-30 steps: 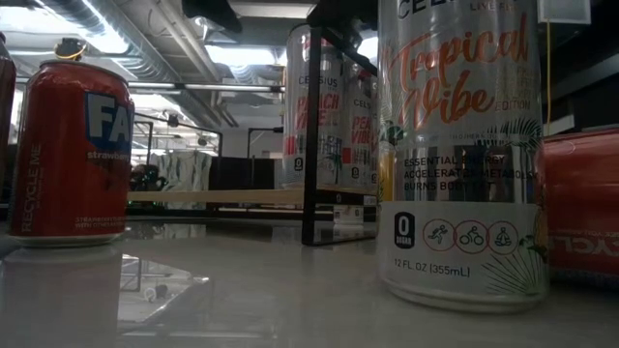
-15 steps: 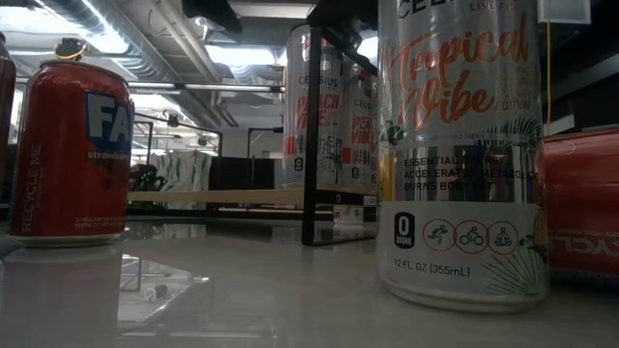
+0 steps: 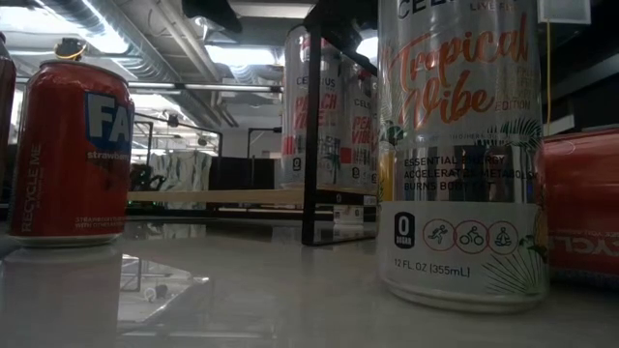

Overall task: Place canned beverage on shelf
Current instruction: Put the white-pink soda can on the shelf aligned with the other white-pink soda cans

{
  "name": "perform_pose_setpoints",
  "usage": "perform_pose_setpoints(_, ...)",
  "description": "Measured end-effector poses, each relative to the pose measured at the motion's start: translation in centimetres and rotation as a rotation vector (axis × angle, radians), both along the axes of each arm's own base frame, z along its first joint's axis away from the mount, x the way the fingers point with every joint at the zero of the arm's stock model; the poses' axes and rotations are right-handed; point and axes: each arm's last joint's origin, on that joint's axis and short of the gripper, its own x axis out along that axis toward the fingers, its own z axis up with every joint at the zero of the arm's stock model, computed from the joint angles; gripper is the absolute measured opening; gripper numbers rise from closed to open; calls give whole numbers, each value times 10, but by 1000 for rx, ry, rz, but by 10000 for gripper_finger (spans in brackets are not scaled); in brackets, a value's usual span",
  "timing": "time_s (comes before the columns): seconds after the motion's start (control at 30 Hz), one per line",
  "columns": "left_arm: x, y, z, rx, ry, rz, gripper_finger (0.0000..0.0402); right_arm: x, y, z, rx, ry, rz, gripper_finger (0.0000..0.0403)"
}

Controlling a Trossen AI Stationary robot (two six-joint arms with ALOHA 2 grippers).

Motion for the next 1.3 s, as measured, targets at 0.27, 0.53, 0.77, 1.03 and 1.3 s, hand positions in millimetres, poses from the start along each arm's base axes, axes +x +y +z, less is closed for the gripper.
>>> perform_pose_setpoints(0.27,0,0,0,0,0,0,322,0,0,0,-15,-3,18,261)
perform_pose_setpoints(0.53,0,0,0,0,0,0,322,-1,1,0,-19,-13,92,251)
perform_pose_setpoints(0.77,0,0,0,0,0,-1,322,0,1,0,-35,-19,107,255)
perform_pose_setpoints(1.03,0,0,0,0,1,0,322,0,1,0,-36,-19,108,263)
perform_pose_setpoints(1.3,0,0,0,0,0,0,322,-1,1,0,-36,-19,108,271)
